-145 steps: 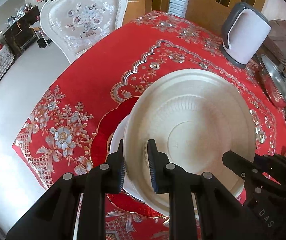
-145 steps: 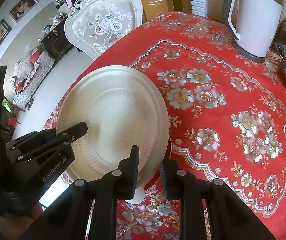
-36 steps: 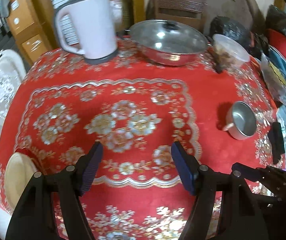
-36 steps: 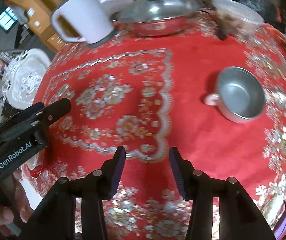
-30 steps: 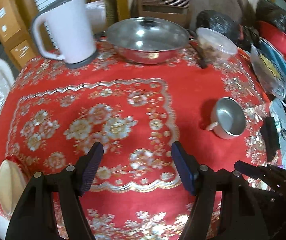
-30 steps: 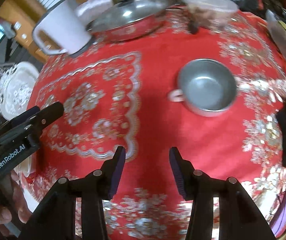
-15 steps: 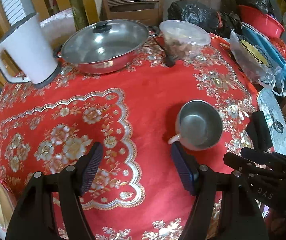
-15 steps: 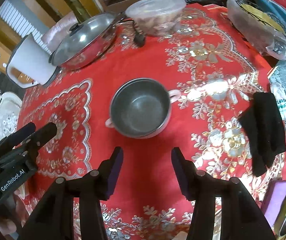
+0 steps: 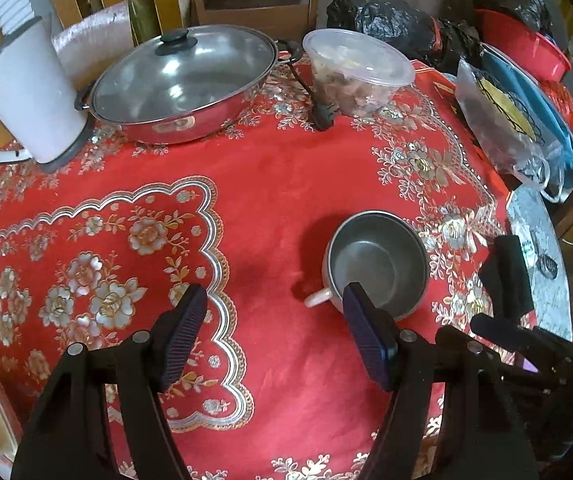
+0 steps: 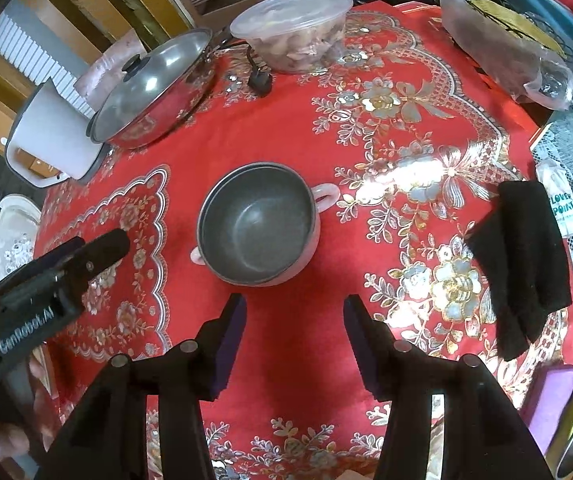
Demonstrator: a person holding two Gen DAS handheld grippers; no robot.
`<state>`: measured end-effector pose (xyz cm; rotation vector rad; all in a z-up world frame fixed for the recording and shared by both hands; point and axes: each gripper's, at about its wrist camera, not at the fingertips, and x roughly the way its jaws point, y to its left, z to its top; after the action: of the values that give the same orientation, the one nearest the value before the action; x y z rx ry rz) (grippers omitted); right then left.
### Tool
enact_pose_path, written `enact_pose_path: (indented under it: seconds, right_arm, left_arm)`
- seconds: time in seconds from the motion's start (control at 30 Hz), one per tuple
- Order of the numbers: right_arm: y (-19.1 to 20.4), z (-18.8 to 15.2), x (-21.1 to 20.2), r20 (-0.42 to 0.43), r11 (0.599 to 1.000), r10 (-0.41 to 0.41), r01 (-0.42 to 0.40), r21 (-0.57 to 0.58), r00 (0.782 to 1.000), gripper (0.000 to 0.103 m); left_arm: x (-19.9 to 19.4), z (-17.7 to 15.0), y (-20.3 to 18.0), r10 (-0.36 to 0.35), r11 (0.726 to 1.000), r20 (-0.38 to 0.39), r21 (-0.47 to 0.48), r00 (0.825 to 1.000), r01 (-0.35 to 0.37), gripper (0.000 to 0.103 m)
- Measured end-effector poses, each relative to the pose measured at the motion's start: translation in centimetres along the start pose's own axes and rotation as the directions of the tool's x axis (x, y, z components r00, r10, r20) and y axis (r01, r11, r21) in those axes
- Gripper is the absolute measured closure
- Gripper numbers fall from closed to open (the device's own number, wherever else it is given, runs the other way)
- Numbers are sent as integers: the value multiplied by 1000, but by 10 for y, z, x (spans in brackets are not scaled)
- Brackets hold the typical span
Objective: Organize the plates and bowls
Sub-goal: 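Close both grippers on the rim of the grey steel pot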
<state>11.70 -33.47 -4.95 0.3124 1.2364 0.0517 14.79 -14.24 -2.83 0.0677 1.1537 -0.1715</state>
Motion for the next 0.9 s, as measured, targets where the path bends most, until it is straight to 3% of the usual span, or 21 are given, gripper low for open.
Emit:
enact_pose_path:
  seconds: [0.4, 0.9]
  right_arm:
    - [-10, 16, 22, -12, 999, -17, 18, 39, 1000, 50]
    - [-12, 38, 62, -63, 996, -73, 76, 43, 995, 51]
  left_arm:
    - [33, 5, -17, 7, 1000, -63, 25, 998, -5, 33]
    - [82, 16, -24, 38, 999, -134, -19, 990, -41, 33]
